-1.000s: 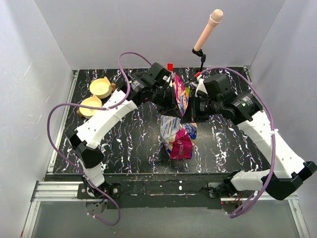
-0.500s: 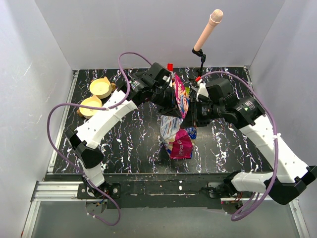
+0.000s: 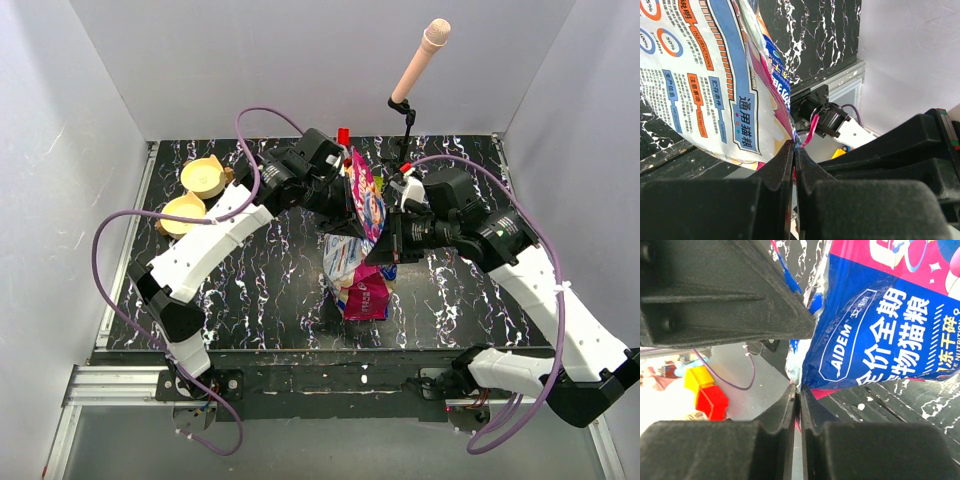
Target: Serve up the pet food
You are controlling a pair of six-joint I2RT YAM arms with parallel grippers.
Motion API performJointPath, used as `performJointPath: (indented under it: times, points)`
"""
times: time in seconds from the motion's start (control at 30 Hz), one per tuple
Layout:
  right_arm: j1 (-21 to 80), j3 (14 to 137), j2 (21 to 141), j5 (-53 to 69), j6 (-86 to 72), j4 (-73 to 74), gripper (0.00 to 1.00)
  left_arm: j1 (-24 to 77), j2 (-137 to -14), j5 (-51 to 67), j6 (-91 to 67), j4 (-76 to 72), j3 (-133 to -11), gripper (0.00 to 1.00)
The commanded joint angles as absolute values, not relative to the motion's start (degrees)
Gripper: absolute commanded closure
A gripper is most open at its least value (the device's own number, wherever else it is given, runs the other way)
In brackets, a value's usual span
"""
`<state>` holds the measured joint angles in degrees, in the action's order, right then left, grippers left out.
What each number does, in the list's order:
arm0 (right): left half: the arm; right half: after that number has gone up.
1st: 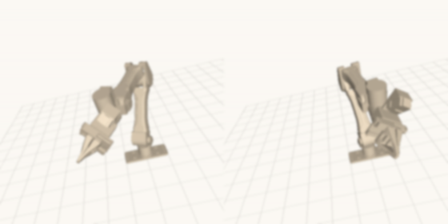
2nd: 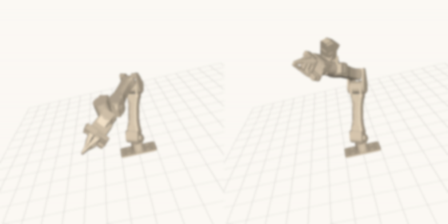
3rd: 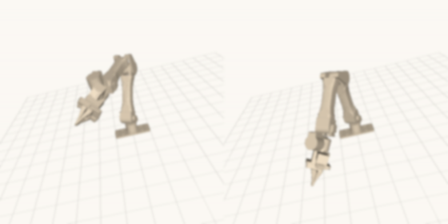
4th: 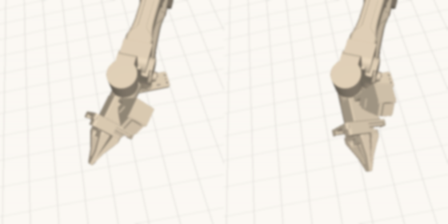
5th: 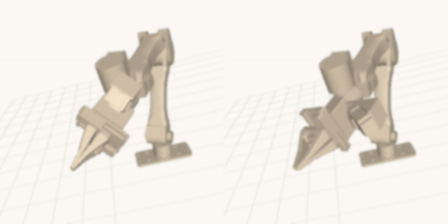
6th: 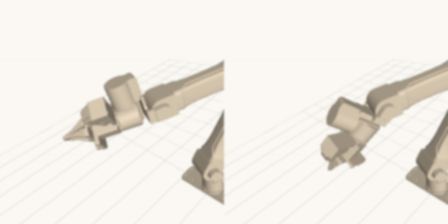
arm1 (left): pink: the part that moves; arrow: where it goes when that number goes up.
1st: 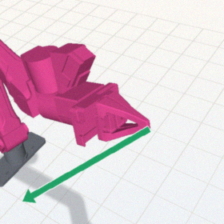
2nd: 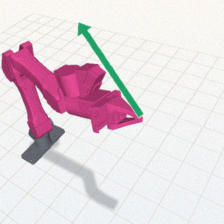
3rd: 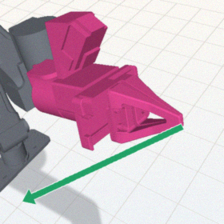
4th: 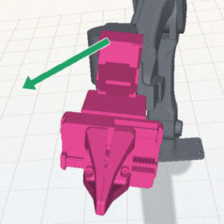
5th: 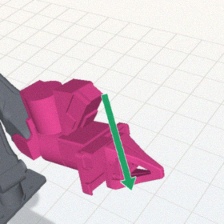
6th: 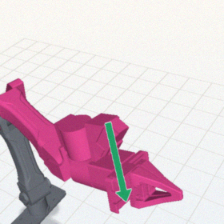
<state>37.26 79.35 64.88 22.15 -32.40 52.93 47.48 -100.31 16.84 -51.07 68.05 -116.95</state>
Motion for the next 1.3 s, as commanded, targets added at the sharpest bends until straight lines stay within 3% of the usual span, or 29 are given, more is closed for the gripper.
performJointPath:
  times: [0.0, 0.27, 0.43, 0.7, 0.9, 1.07, 1.27]
  points:
    - [34.72, 77.61, 63.28, 25.13, -34.19, 47.12, 0.86, 47.37, -95.63, 15.91, -51.15, 68.47, -115.49, 1.00]
    - [32.08, 78.04, 64.07, 27.33, -35.42, 45.27, 0.79, 47.46, -94.57, 17.05, -51.77, 66.36, -113.56, 1.00]
    - [31.82, 77.96, 64.78, 28.91, -35.59, 44.74, 0.81, 47.46, -94.22, 17.22, -51.86, 66.10, -113.29, 1.00]
    - [30.85, 75.85, 64.34, 29.80, -36.56, 43.51, 0.99, 47.55, -93.34, 16.96, -52.03, 66.09, -112.23, 1.00]
    - [30.85, 75.15, 62.14, 17.95, -37.79, 49.03, 0.99, 47.55, -93.25, 11.79, -53.61, 72.66, -114.25, 1.00]
    - [30.94, 70.84, 61.00, 17.22, -37.97, 49.49, 0.99, 47.55, -93.78, 11.15, -53.97, 74.90, -115.14, 1.00]
    - [34.17, 74.26, 62.83, 9.70, -36.22, 55.18, 0.99, 47.55, -94.83, 10.38, -54.05, 76.37, -116.10, 1.00]
